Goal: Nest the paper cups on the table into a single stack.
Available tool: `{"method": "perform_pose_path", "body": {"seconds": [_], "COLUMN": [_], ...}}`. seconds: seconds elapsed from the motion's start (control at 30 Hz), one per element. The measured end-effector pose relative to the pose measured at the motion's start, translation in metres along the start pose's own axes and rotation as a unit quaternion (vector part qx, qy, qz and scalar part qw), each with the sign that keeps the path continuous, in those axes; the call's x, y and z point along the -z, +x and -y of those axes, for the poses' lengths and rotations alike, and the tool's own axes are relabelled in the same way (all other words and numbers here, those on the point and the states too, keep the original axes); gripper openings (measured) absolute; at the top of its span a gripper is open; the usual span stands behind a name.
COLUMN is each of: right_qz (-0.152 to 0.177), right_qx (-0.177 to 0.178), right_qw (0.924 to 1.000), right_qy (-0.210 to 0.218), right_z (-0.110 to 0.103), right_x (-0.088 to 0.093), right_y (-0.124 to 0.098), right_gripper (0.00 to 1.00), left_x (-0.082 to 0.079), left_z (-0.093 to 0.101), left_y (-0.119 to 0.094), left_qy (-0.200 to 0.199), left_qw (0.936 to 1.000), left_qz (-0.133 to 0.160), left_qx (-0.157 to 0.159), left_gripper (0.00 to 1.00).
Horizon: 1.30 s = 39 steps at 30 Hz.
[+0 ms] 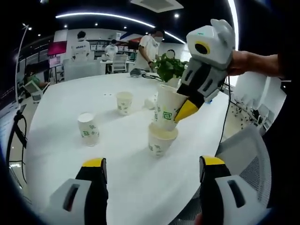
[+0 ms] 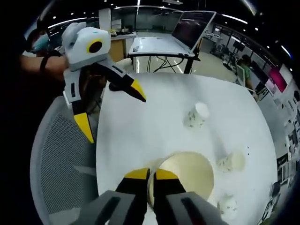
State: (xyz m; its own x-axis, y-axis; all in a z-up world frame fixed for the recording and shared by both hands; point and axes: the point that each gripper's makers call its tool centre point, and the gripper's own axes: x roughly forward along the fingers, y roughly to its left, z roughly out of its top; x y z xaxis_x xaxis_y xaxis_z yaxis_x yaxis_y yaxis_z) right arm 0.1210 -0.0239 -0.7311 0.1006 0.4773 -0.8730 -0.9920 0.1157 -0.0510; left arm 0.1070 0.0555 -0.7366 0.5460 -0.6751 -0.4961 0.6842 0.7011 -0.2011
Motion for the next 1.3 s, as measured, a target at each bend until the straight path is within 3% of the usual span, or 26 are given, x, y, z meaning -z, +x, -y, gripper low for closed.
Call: {"method": "perform_pose_path", "body": {"seconds": [1.3], "right_qz": [-0.031], "right_qx": [-0.018], "right_qw": [0.9994], "right_qy": [0.0], "right_z": [-0.005], "right_x": [0.018], "right_y": [0.025], "right_gripper": [0.0], "left_x": [0.004], "left_z": [0.002], "left_y": [-0.002], "left_qy": [-0.004], "left_qw": [1.0], "left_qz": [-0.003], "left_qx": [0.001], "left_gripper": [0.79]}}
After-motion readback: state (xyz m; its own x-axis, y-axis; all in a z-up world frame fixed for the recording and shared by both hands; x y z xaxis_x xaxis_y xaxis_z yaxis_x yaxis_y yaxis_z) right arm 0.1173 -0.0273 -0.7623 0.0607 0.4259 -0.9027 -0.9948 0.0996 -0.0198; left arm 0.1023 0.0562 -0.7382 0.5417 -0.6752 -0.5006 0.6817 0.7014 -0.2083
